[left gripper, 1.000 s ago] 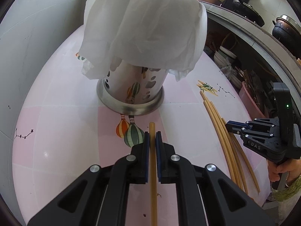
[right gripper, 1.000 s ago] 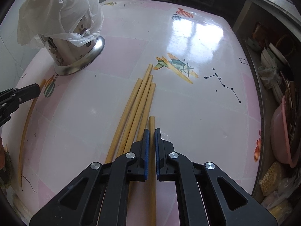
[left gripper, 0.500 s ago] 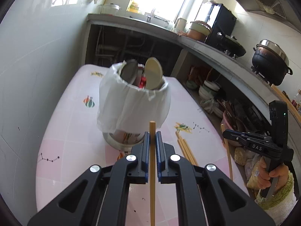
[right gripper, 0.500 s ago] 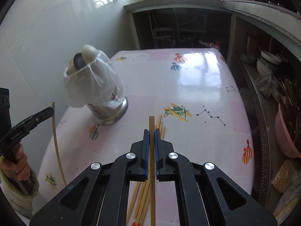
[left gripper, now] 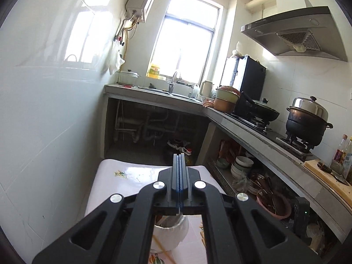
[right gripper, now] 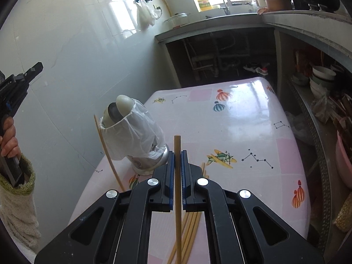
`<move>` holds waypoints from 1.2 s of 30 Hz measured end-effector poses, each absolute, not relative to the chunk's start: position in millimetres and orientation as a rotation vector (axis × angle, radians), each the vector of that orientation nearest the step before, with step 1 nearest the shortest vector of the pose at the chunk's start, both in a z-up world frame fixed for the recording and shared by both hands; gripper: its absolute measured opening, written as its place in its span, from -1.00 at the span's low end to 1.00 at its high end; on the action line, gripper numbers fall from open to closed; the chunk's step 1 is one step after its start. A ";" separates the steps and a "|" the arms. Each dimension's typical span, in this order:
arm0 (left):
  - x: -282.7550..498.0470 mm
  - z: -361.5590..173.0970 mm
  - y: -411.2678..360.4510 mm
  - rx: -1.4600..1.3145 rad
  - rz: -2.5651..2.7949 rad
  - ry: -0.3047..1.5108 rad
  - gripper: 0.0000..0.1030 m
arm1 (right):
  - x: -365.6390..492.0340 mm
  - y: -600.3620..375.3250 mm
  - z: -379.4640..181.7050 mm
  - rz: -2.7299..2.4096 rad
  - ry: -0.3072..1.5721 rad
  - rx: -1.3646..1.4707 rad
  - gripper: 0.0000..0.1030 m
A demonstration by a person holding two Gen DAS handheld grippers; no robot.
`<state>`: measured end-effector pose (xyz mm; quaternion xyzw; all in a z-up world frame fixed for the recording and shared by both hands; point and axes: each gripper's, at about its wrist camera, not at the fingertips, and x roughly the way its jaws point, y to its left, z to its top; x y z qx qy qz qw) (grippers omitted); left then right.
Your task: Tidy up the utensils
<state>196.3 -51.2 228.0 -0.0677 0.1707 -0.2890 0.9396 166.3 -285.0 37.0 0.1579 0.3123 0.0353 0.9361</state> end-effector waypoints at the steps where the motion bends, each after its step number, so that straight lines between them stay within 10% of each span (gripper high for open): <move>1: 197.8 227.5 -53.2 -0.134 -0.588 0.355 -1.00 | 165.7 -286.8 37.0 0.074 0.634 0.328 -0.93; 21: 166.9 43.9 13.8 -0.166 -0.415 0.879 -1.00 | 169.0 -284.9 16.8 0.167 0.671 0.368 -0.93; 27: 139.0 -4.5 33.3 -0.178 -0.379 1.107 -0.63 | 171.5 -283.0 17.5 0.175 0.666 0.371 -0.93; 36: 124.6 -54.9 26.6 -0.134 -0.256 1.236 -0.60 | 167.6 -283.2 20.0 0.179 0.662 0.370 -0.93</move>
